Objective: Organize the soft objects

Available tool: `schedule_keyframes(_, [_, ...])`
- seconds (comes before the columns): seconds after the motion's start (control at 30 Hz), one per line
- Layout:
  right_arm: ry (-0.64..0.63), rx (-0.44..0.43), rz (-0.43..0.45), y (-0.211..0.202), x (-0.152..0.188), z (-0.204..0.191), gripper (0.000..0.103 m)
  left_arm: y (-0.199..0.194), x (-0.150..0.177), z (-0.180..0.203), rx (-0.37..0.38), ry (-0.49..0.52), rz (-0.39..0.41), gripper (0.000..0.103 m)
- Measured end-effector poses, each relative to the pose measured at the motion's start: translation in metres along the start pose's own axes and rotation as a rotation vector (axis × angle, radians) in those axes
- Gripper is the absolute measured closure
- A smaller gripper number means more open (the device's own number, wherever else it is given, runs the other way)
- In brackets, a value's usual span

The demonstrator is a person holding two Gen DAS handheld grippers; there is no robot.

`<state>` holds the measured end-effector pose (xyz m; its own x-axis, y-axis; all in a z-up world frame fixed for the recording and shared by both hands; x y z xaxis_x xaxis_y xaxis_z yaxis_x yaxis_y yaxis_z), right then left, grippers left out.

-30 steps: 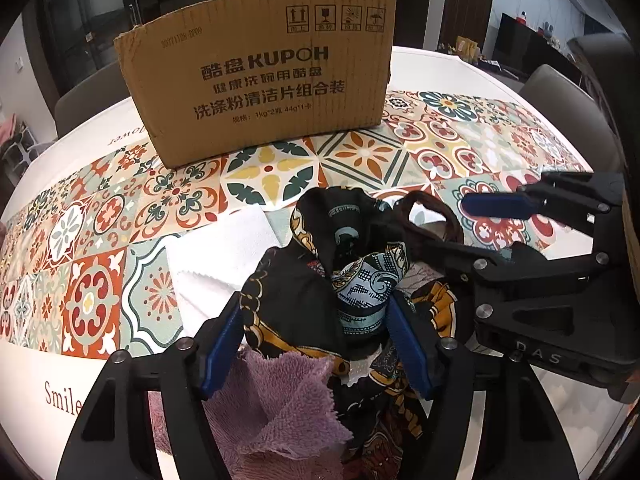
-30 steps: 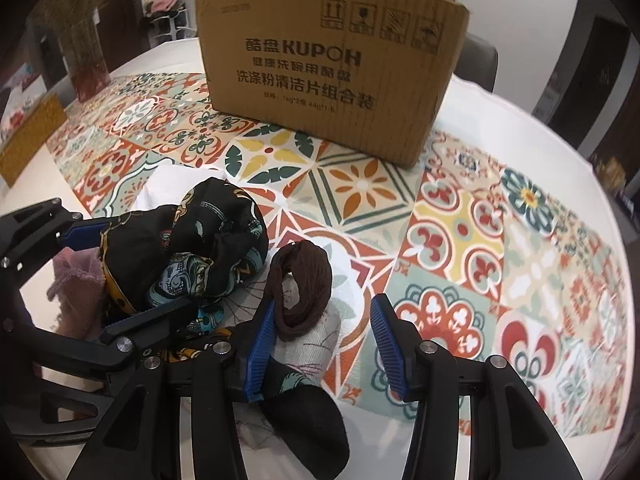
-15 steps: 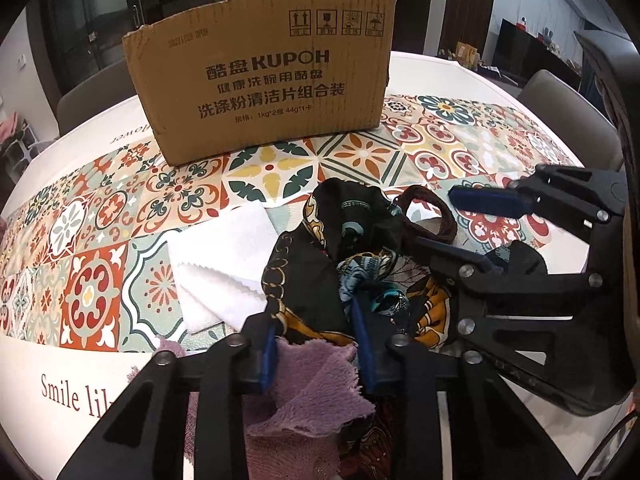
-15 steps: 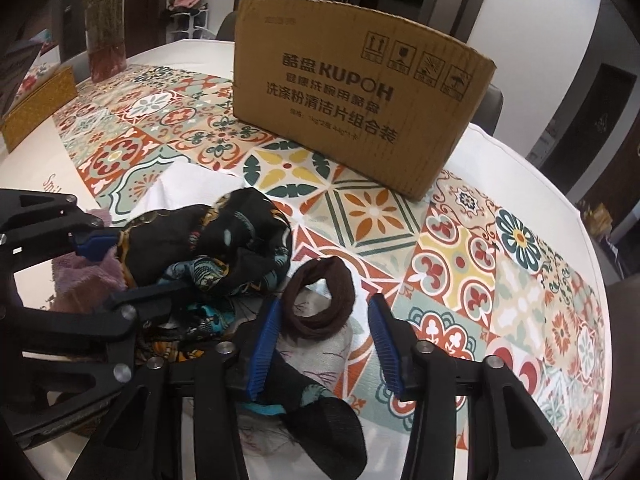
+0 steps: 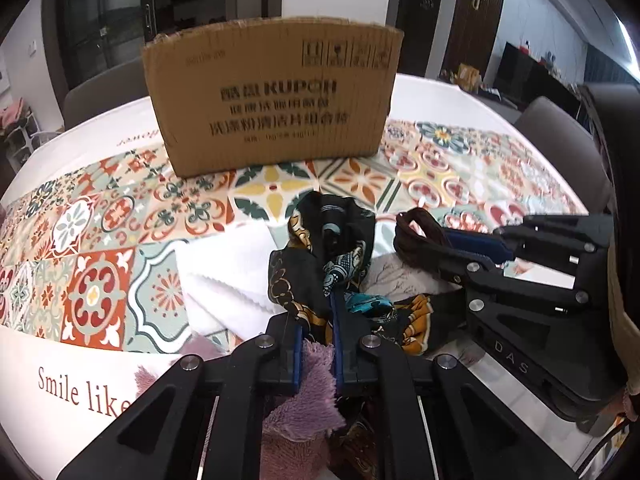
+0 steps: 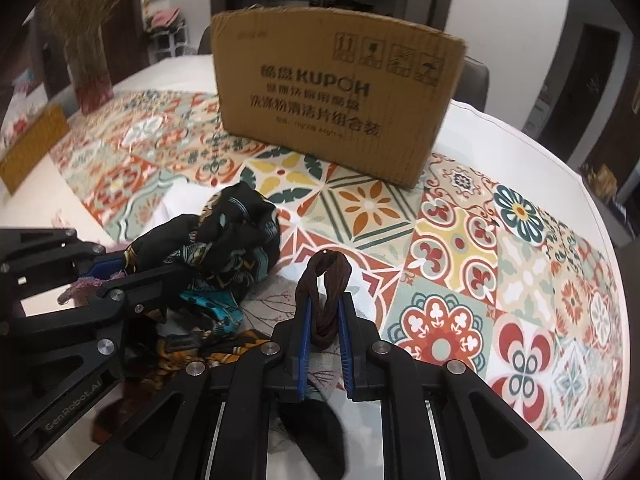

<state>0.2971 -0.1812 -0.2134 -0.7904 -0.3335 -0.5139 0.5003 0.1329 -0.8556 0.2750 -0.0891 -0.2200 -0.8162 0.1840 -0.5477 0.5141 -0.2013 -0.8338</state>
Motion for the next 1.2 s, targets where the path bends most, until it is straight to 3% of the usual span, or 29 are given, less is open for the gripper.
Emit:
schedule_keyframes(0.4, [0.109,-0.013,0.077,-0.035,-0.008,0.008,0.09,-0.036,-0.02,0.001,0.021,-0.034,0.096,0.092])
schedule_keyframes(1.2, [0.144,-0.024,0.243,-0.101,-0.048,0.008,0.09,-0.109,-0.057,-0.006,0.047,-0.039,0.275,0.094])
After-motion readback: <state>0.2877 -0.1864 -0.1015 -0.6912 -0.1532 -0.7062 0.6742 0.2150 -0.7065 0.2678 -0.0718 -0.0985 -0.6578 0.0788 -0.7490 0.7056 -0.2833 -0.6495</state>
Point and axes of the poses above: each gripper's, at about its wrist camera, not at the fingertips, and y roughly the way its jaws point, z to its right, x to its underside, the point moved 5 cm from there along y, roughly the way its jaws point, and after that the axes turned 5 degrees about -z, right-handed, at the moved point
